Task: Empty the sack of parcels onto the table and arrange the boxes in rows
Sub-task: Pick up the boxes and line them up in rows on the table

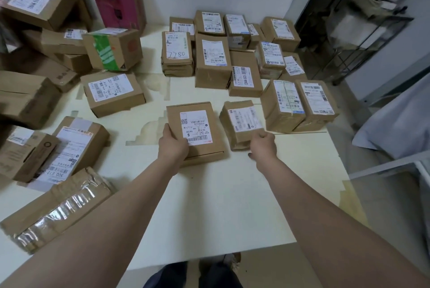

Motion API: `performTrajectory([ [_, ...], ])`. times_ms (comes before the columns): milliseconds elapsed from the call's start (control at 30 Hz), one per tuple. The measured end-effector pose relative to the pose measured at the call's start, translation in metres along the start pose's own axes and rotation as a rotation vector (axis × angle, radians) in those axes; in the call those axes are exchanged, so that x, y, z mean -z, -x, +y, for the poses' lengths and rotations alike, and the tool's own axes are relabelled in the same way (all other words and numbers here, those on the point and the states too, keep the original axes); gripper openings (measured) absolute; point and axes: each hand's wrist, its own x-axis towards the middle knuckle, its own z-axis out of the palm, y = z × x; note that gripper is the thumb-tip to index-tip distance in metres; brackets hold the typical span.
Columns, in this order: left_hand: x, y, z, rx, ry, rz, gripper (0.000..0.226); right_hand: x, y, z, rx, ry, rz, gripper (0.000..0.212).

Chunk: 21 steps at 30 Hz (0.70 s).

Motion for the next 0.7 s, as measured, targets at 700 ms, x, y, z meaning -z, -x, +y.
performTrajectory([
  [700,-0.047,-0.026,0.061,-0.070,-0.297,0.214,0.064,-0.001,-0.006,-0.039,-0.118,0.581,-0.849,0.028],
])
